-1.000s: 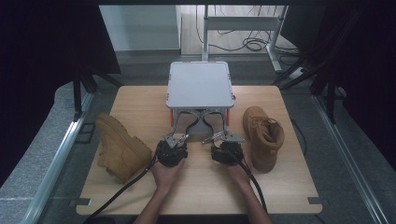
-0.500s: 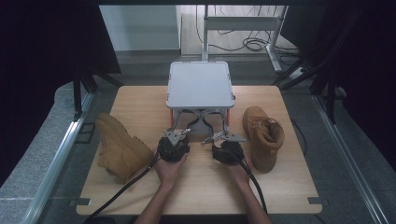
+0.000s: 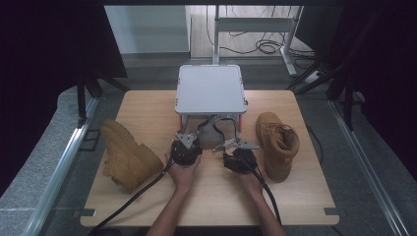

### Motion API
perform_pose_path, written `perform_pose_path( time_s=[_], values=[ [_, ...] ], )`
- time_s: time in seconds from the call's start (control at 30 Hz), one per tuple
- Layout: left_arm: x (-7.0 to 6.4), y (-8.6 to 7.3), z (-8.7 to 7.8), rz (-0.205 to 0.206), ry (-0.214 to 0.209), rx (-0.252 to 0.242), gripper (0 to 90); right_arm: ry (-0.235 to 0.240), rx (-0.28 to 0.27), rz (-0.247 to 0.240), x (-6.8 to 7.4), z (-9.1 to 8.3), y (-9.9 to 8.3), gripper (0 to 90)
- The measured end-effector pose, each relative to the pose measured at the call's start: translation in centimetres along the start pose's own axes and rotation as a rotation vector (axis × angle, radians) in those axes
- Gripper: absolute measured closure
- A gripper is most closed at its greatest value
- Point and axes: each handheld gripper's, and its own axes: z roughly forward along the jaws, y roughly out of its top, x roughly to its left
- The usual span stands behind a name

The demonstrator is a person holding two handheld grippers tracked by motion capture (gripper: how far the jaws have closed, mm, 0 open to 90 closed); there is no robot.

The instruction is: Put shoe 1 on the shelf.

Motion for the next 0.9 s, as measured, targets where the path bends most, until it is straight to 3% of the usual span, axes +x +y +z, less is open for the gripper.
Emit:
perform_pose_path(
  time_s=[0.67,0.9],
  values=[
    [1.2,1.7,2.8,-0.075,0.022,-0.014,41.7,0.0,0.004,-0.003,-0.1,0.0,0.0,37.2],
    [1.4,2.0,3.7,-0.07,0.02,-0.003,41.7,0.0,0.001,-0.001,-0.1,0.0,0.0,37.2]
  ],
)
